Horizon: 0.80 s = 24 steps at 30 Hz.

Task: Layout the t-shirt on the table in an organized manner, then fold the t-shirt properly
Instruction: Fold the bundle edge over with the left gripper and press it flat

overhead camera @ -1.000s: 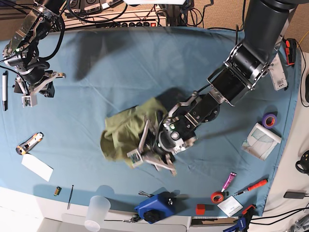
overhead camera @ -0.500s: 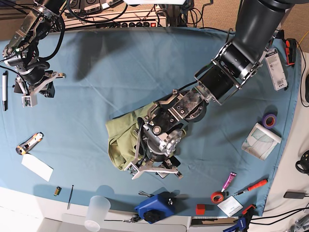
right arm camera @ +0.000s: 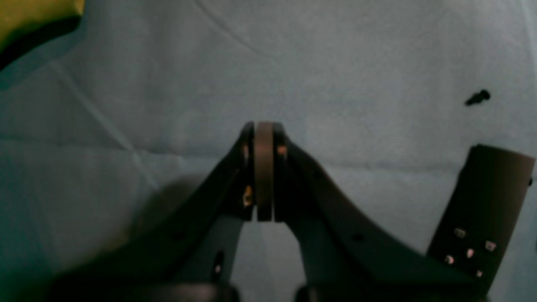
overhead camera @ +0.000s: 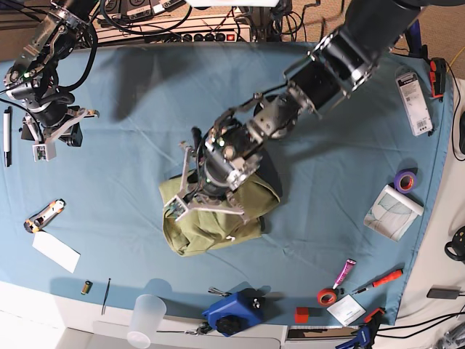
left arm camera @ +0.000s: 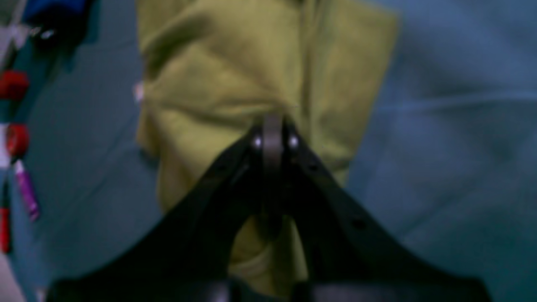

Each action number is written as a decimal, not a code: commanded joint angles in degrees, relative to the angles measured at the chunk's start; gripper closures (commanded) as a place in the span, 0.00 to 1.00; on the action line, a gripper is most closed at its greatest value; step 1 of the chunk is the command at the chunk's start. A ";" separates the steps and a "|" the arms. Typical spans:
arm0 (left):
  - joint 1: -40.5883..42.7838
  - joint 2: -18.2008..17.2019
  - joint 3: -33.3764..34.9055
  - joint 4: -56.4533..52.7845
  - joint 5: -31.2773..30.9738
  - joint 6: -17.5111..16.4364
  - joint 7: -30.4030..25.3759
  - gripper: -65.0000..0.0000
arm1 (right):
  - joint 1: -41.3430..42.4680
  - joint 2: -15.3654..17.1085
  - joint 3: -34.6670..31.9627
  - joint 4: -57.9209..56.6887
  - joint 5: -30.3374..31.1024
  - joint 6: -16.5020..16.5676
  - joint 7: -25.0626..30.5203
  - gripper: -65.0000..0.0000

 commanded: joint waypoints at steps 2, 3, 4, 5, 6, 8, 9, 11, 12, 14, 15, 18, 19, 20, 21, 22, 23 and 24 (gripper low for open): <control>-0.42 0.72 -0.35 0.72 1.88 0.28 -3.65 1.00 | 0.63 0.83 0.33 0.94 0.66 -0.09 1.22 1.00; -0.07 0.70 -0.35 0.26 1.84 0.26 -5.11 1.00 | 0.63 0.83 0.33 0.94 0.68 -0.09 1.25 1.00; 0.09 0.70 -0.35 -0.46 1.79 0.24 -6.25 1.00 | 0.63 0.83 0.33 0.94 0.68 -0.09 1.25 1.00; 0.11 0.74 -0.35 -1.36 1.81 0.17 -7.17 1.00 | 0.63 0.83 0.33 0.94 0.68 -0.09 1.22 1.00; -0.02 0.72 -0.35 -2.38 1.86 -0.70 -7.98 1.00 | 0.63 0.83 0.33 0.94 0.66 -0.09 1.22 1.00; -0.44 0.74 -0.37 -5.01 2.10 -1.90 -9.77 1.00 | 0.63 0.83 0.33 0.94 0.66 -0.09 1.20 1.00; -0.74 0.74 -0.35 -6.34 2.75 -1.92 -10.95 1.00 | 0.61 0.83 0.33 0.94 0.63 -0.09 1.18 1.00; -1.68 0.74 -0.37 -9.20 4.35 -1.88 -13.18 1.00 | 0.61 0.83 0.33 0.92 0.66 -0.09 1.16 1.00; -2.23 0.74 -0.37 -10.64 4.61 -1.90 -13.94 1.00 | 0.63 0.83 0.33 0.94 0.66 -0.09 1.07 1.00; -3.56 0.81 -0.37 -13.75 4.35 -2.36 -14.45 1.00 | 0.63 0.83 0.33 0.94 0.68 -0.09 1.07 1.00; -4.20 0.87 -0.35 -15.43 4.31 -3.10 -14.36 1.00 | 0.63 0.83 0.33 0.94 0.68 -0.09 1.09 1.00; -5.44 0.87 -0.37 -18.69 3.61 -4.63 -13.62 1.00 | 0.63 0.83 0.33 0.94 0.68 -0.09 1.11 1.00; -5.62 0.87 -0.35 -18.58 3.67 -4.00 -12.55 1.00 | 0.63 0.83 0.33 0.94 0.68 -0.09 1.16 1.00; -5.81 0.94 -0.35 -18.08 3.82 -2.51 -11.28 1.00 | 0.63 0.83 0.33 0.94 0.70 -0.09 1.38 1.00; -6.08 1.03 -0.37 -17.20 4.20 -0.37 -10.16 1.00 | 0.63 0.83 0.33 0.94 0.68 -0.09 1.57 1.00; -6.25 1.03 -0.35 -15.89 4.83 1.84 -9.29 1.00 | 0.63 0.83 0.33 0.94 0.70 -0.09 1.64 1.00; -6.40 1.03 -0.35 -14.34 5.62 3.69 -8.41 1.00 | 0.66 0.83 0.33 0.94 0.68 -0.09 1.66 1.00; -6.47 1.03 -0.37 -12.72 6.64 4.87 -7.54 1.00 | 0.63 0.83 0.33 0.94 0.68 -0.09 1.68 1.00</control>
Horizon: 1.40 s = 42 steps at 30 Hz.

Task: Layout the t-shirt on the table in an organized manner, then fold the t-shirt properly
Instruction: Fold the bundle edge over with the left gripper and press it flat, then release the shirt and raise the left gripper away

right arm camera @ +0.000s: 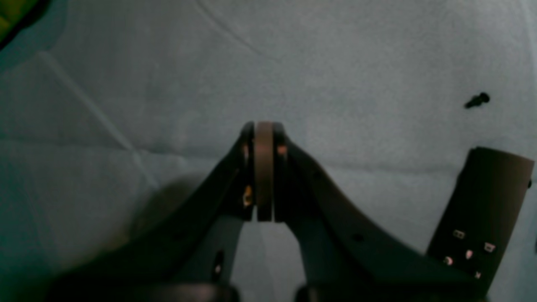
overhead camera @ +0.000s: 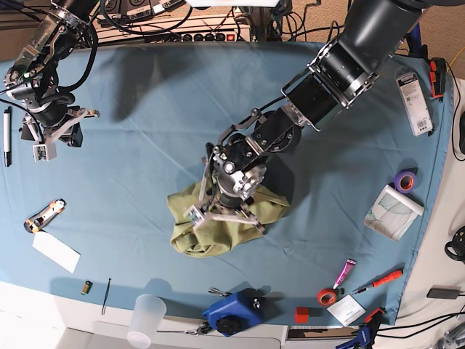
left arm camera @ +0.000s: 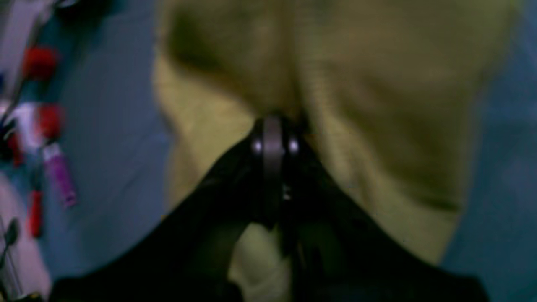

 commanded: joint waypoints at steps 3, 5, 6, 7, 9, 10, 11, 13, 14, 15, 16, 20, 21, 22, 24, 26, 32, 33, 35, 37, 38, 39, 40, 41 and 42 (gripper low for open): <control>-2.01 0.63 -0.26 5.62 4.02 3.67 0.52 1.00 | 0.63 0.83 0.33 0.94 0.66 -0.07 1.55 1.00; -2.03 0.63 -0.26 6.10 3.67 4.83 -0.07 1.00 | 0.63 0.83 0.33 0.94 0.68 -0.07 1.55 1.00; -1.97 0.59 -0.26 5.79 2.27 3.91 -0.28 1.00 | 0.63 0.83 0.33 0.94 0.66 -0.07 1.53 1.00; -1.84 0.57 -0.28 5.07 0.37 1.86 -0.46 1.00 | 0.63 0.83 0.33 0.94 0.68 -0.07 1.53 1.00; -1.46 0.63 -0.26 2.49 -2.16 -1.68 -2.51 1.00 | 0.63 0.83 0.33 0.94 0.70 -0.09 1.57 1.00; -1.20 0.63 -0.26 0.98 -2.05 -2.19 -4.11 1.00 | 0.63 0.83 0.33 0.94 0.68 -0.07 1.57 1.00; -1.20 0.61 -0.26 -0.72 -1.40 -2.05 -5.35 1.00 | 0.63 0.83 0.33 0.94 0.68 -0.07 1.53 1.00; -1.42 0.61 -0.28 -4.37 0.85 -0.35 -7.54 1.00 | 0.63 0.83 0.33 0.94 0.68 -0.07 1.46 1.00; -1.68 0.59 -0.28 -6.19 1.79 0.07 -8.35 1.00 | 0.63 0.83 0.33 0.94 0.68 -0.07 1.36 1.00; -2.14 0.61 -0.28 -8.09 1.68 -0.24 -8.70 1.00 | 0.63 0.83 0.33 0.94 0.70 -0.07 1.38 1.00; -2.58 0.63 -0.28 -9.86 1.22 -1.29 -8.81 1.00 | 0.63 0.83 0.33 0.94 0.68 -0.07 1.38 1.00; -3.15 0.66 -0.28 -12.28 0.48 -1.81 -5.90 1.00 | 0.66 0.83 0.33 0.94 0.70 -0.07 1.64 1.00; -3.13 0.66 -0.28 -11.37 1.09 -0.17 -4.33 1.00 | 0.66 0.83 0.33 0.94 0.83 -0.07 1.99 1.00; -3.13 0.68 -0.28 -9.88 1.95 2.40 -2.56 1.00 | 0.66 0.83 0.33 0.94 1.22 -0.07 2.08 1.00; -3.15 0.68 -0.28 -5.57 4.50 7.08 1.11 1.00 | 0.66 0.85 0.33 0.94 2.99 -0.07 2.16 1.00; -3.13 0.68 -0.28 0.07 7.69 8.68 4.39 1.00 | 0.68 0.83 0.33 0.94 4.87 -0.07 2.38 1.00; -2.99 0.66 -0.81 15.72 11.85 8.09 13.22 1.00 | 0.68 0.85 0.33 0.94 5.60 -0.04 2.47 1.00; -2.60 0.66 -1.55 17.25 11.85 7.96 13.79 1.00 | 0.68 0.87 0.33 0.94 5.60 -0.07 2.45 1.00; -1.20 0.63 -4.22 19.45 11.67 7.93 13.86 1.00 | 0.66 0.87 0.33 0.94 5.40 -0.04 2.47 1.00; 0.42 0.61 -7.98 21.05 10.36 6.51 13.99 1.00 | 0.68 0.96 0.33 0.94 5.09 -0.04 2.49 1.00; 1.22 0.59 -10.10 21.88 9.51 4.79 14.34 1.00 | 0.68 0.98 0.33 0.94 4.92 -0.04 2.49 1.00; 1.99 0.48 -12.35 22.67 8.46 3.48 14.71 1.00 | 0.68 0.98 0.33 0.94 4.94 -0.04 2.51 1.00; 2.82 0.33 -14.53 23.58 7.21 2.25 14.73 1.00 | 0.70 0.98 0.33 0.94 4.98 -0.04 2.56 1.00; 3.76 0.26 -16.70 24.57 6.10 1.07 14.71 1.00 | 0.76 0.98 0.33 0.94 4.96 -0.04 2.54 1.00; 4.70 0.28 -18.80 25.51 5.09 0.17 14.67 1.00 | 0.79 0.98 0.33 0.94 4.98 -0.07 2.60 1.00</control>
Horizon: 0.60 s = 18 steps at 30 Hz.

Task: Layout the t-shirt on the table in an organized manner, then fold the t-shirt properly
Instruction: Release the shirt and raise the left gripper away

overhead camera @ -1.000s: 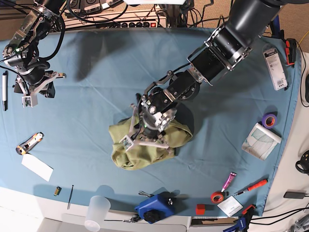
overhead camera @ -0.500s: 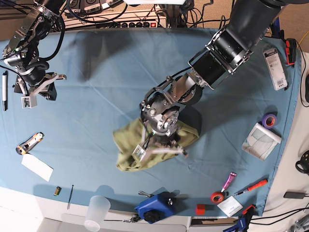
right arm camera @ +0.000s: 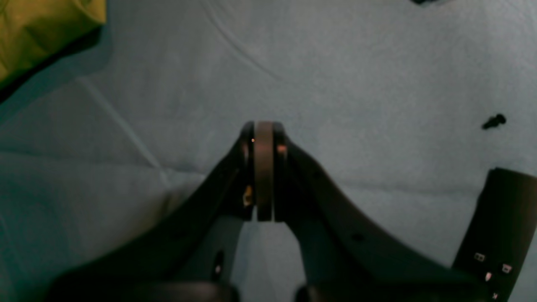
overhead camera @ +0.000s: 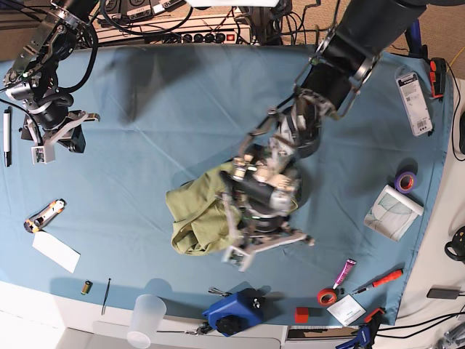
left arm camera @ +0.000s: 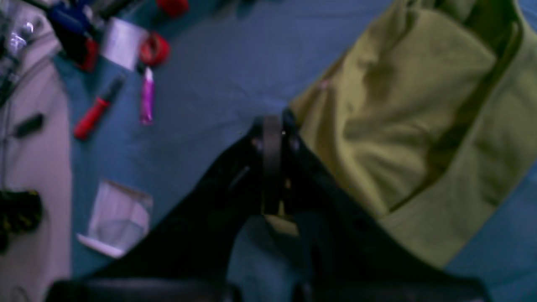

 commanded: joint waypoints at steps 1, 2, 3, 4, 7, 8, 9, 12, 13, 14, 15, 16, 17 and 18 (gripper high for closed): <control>-0.61 0.52 -1.84 2.08 -0.48 -0.81 -1.09 1.00 | 0.63 0.94 0.28 0.94 0.81 -0.04 1.64 1.00; 0.31 0.42 -3.45 2.95 -1.29 -1.57 -1.07 1.00 | 0.63 0.94 0.28 0.94 0.79 -0.04 1.84 1.00; 1.18 -0.02 -4.70 3.78 -2.23 -2.05 -1.11 1.00 | 0.63 0.94 0.28 0.94 0.85 -0.02 1.95 1.00; 2.01 -0.83 -5.51 4.59 -3.32 -2.38 -1.09 1.00 | 0.63 0.94 0.28 0.94 1.03 -0.04 1.97 1.00; 4.55 -4.46 -6.23 6.95 -4.37 -2.38 -0.87 1.00 | 0.63 0.96 0.28 0.94 1.86 -0.02 1.90 1.00; 5.49 -5.68 -6.23 7.96 -4.35 -2.36 -0.50 1.00 | 0.63 0.96 0.28 0.94 2.12 -0.02 1.88 1.00; 6.54 -6.80 -6.23 9.11 -4.28 -2.34 -0.17 1.00 | 0.61 0.96 0.28 0.94 2.36 -0.02 1.90 1.00; 10.47 -9.73 -6.23 12.96 -4.26 -1.81 0.20 1.00 | 0.63 0.94 0.28 0.94 2.49 -0.02 1.95 1.00; 11.98 -10.56 -6.23 14.27 -4.26 -1.66 0.17 1.00 | 0.63 0.94 0.28 0.94 2.54 -0.02 1.92 1.00; 13.51 -11.32 -6.25 15.61 -4.17 -1.66 0.15 1.00 | 0.63 0.94 0.28 0.94 2.73 -0.02 1.90 1.00; 14.99 -12.07 -6.36 17.09 -3.61 -1.66 0.07 1.00 | 0.61 0.94 0.28 0.94 3.39 -0.02 1.81 1.00; 16.52 -12.79 -6.75 18.69 -2.91 -1.66 -0.07 1.00 | 0.61 0.94 0.28 0.94 4.35 -0.02 1.44 1.00; 18.05 -13.18 -7.58 20.52 -2.23 -1.64 -0.26 1.00 | 0.61 0.94 0.28 0.94 5.66 -0.02 1.18 1.00; 19.58 -13.70 -8.81 22.49 -1.97 -1.33 -0.66 1.00 | 0.61 0.94 0.28 0.94 7.06 -0.02 0.83 1.00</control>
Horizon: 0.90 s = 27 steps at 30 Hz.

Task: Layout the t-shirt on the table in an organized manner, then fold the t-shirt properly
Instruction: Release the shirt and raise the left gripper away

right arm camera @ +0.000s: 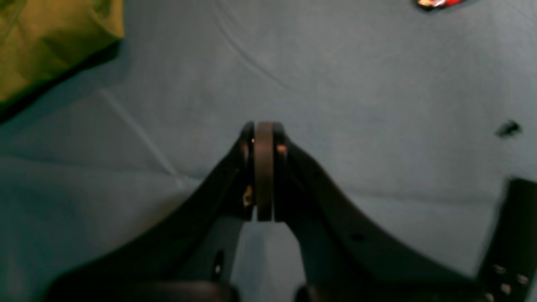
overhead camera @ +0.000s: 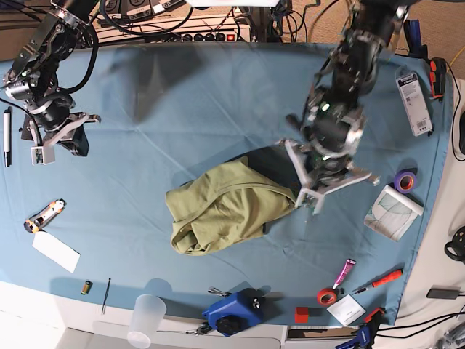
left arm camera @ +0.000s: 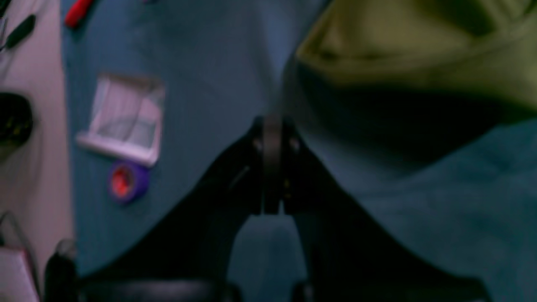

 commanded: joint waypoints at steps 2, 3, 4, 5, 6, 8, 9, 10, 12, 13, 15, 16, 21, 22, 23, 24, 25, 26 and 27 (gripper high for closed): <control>1.90 -0.90 -3.74 5.07 0.74 2.03 -2.62 1.00 | 0.63 0.94 0.28 0.94 2.73 -0.02 -0.07 1.00; 3.45 -1.09 -5.75 6.82 -0.15 2.51 -3.28 1.00 | 0.63 0.96 0.28 0.94 3.63 -0.04 -0.74 1.00; 5.03 -1.22 -8.00 8.44 -1.40 2.49 -3.89 1.00 | 0.63 0.96 0.28 0.94 4.26 -0.02 -1.27 1.00; 6.49 -1.20 -10.25 9.81 -2.67 2.45 -4.66 1.00 | 0.63 0.94 0.28 0.94 4.96 -0.02 -1.36 1.00; 7.91 -1.20 -12.37 10.84 -4.07 2.43 -5.73 1.00 | 0.63 0.94 0.28 0.94 5.64 0.04 -1.31 1.00; 10.62 -1.20 -16.55 12.41 -6.08 1.97 -7.69 1.00 | 0.63 0.94 0.31 0.96 8.48 0.13 -0.87 1.00; 11.93 -1.20 -18.49 13.07 -6.64 1.53 -8.46 1.00 | 0.63 0.94 0.31 1.01 10.34 0.15 -0.94 1.00; 13.14 -1.20 -20.35 13.64 -6.86 0.52 -8.94 1.00 | 0.63 0.94 0.31 1.07 12.22 0.83 -1.18 1.00; 15.50 -1.20 -23.76 14.58 -7.80 -0.87 -8.87 1.00 | 0.63 0.96 0.35 1.09 15.23 2.88 -2.86 1.00; 16.72 -1.18 -25.33 14.95 -8.61 -1.07 -8.90 1.00 | 0.63 0.96 0.35 1.11 16.22 2.88 -4.22 1.00; 19.10 -1.18 -28.15 15.47 -11.23 -1.18 -8.98 1.00 | 0.59 0.94 0.42 1.11 17.92 2.88 -7.54 1.00; 20.22 -1.18 -29.35 15.58 -12.98 -2.05 -9.27 1.00 | 0.59 0.94 0.46 1.11 18.53 2.88 -9.01 1.00; 24.52 -1.16 -33.62 15.67 -19.26 -5.01 -9.70 1.00 | -1.20 0.94 0.46 2.84 18.91 2.27 -11.21 1.00; 25.11 -1.16 -34.21 15.67 -19.28 -5.57 -9.73 1.00 | -1.88 0.94 0.46 3.91 18.56 1.90 -11.52 1.00; 25.57 -1.16 -34.62 15.67 -19.23 -5.55 -9.68 1.00 | -2.62 0.94 0.46 5.22 17.57 1.40 -11.56 1.00; 26.14 -1.18 -35.01 15.69 -19.28 -5.53 -9.68 1.00 | -3.43 0.94 0.46 6.82 16.20 0.70 -11.50 1.00; 26.77 -1.18 -35.15 15.72 -19.30 -5.51 -9.55 1.00 | -4.31 0.94 0.46 8.68 14.64 -0.09 -11.52 1.00; 27.36 -1.18 -35.12 15.76 -19.34 -5.53 -9.27 1.00 | -5.27 0.96 0.50 10.71 13.29 -0.85 -11.47 1.00; 28.13 -1.18 -35.12 15.76 -19.93 -5.55 -9.09 1.00 | -6.25 0.94 0.66 12.90 12.44 -1.22 -11.43 1.00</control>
